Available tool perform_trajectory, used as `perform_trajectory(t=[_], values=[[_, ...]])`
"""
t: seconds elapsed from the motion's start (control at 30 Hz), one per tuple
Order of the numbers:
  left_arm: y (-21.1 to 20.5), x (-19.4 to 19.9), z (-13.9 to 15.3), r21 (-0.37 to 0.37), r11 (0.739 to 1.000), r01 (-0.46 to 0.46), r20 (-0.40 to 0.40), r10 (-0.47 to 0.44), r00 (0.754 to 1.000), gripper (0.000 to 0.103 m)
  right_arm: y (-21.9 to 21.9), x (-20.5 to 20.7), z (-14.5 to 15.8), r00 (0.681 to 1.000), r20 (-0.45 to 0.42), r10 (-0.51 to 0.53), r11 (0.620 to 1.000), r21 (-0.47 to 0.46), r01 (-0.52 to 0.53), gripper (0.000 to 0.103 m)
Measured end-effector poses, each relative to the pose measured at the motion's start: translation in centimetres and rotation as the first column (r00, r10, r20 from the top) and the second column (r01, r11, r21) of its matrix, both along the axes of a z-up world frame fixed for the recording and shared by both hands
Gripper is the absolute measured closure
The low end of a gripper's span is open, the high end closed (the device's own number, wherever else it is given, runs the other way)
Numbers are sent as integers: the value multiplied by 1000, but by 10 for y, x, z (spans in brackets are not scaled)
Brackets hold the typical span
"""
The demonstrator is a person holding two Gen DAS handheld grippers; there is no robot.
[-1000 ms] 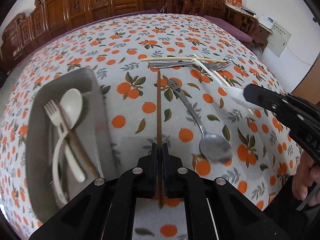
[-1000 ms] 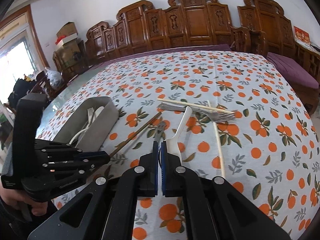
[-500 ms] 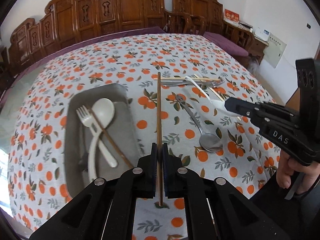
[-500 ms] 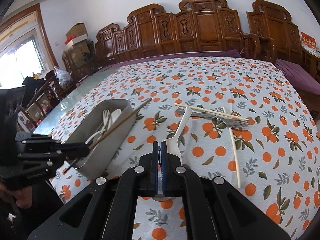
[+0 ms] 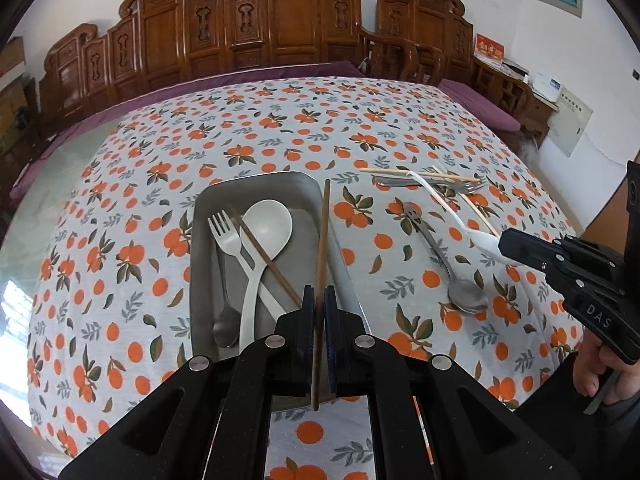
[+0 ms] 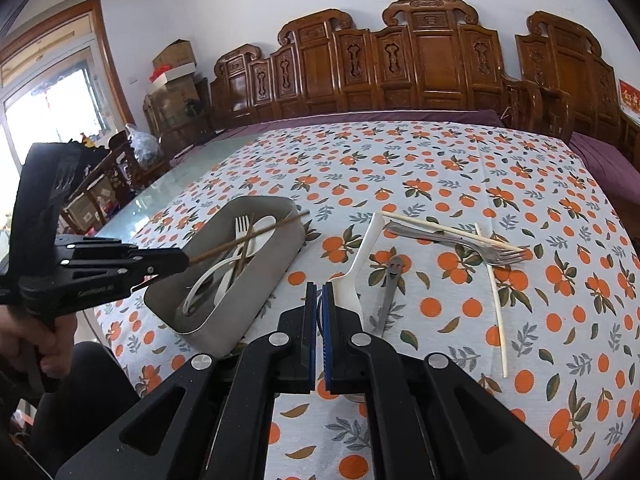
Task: Organize utensils
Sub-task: 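Lower the wooden chopstick into the grey tray with the left tool while the right tool carries the knife, then lower the white plastic knife into the grey tray and open the right tool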
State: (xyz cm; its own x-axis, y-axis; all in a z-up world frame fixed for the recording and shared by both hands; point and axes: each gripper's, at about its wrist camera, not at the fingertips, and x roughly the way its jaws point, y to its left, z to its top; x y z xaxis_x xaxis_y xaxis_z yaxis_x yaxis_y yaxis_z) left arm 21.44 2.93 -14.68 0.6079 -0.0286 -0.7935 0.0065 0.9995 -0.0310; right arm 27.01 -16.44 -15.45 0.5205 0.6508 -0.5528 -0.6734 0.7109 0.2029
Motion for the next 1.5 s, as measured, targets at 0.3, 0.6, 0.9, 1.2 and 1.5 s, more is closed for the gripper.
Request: perform_trajectory(t=[0.3, 0.6, 0.9, 1.2, 1.5], values=[[3, -14, 26, -5, 1000, 6, 68, -5, 998, 100, 0, -2, 0, 1000, 0, -3, 1000, 4, 3, 100], [15, -10, 10, 6, 1000, -23, 27, 23, 999, 100, 3, -5, 2, 1000, 2, 16, 1000, 9, -16, 100], [13, 6, -25, 10, 1000, -23, -39, 23, 999, 99, 6, -5, 1, 1000, -8, 26, 1000, 12, -26, 100], [21, 4, -21, -15, 999, -32, -18, 32, 999, 86, 12, -7, 2, 999, -16, 32, 999, 11, -32, 100], [41, -22, -5, -21, 998, -55, 26, 56, 998, 82, 47, -20, 19, 996, 8, 89, 996, 12, -89, 100]])
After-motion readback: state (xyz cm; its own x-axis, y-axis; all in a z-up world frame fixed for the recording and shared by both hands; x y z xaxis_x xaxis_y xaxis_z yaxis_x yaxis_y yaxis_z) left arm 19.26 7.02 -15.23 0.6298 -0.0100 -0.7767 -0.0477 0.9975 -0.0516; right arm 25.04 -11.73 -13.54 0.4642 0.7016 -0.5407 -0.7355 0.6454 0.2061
